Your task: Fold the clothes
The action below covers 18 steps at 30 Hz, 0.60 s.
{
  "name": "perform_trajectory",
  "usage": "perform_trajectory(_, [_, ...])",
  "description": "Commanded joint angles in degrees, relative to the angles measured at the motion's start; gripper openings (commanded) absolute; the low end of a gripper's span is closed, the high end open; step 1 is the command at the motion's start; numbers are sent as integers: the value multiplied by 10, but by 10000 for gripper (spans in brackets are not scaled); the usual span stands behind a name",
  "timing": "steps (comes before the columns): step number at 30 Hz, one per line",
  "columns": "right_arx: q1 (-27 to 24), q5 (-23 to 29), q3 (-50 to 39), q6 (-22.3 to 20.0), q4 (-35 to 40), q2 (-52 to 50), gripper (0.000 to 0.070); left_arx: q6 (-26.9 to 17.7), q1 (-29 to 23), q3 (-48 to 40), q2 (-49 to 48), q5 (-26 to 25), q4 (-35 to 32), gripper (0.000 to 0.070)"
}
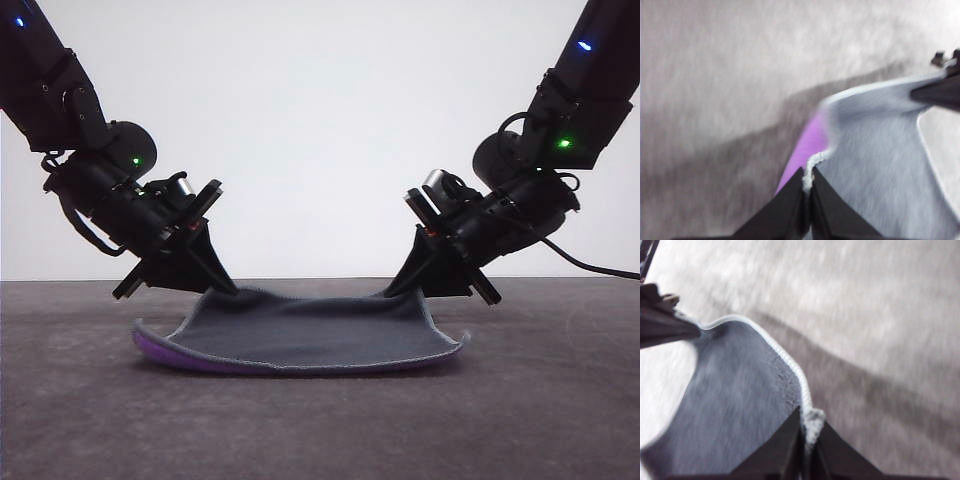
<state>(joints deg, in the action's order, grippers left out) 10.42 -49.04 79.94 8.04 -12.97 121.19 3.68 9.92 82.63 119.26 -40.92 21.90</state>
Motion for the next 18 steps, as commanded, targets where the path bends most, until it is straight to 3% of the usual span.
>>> perform_trajectory(1, [2,-8,9,-39,-16,-4,1,-40,-1,13,14,-11,18,0])
perform_trajectory(9, [0,-82,9,-109,-120,-10,1,-107,-9,13,11,-73,113,0])
perform_trajectory(18, [-1,-141,9,-179,-222,-10,1,-168,-10,13,9,-106,219,1])
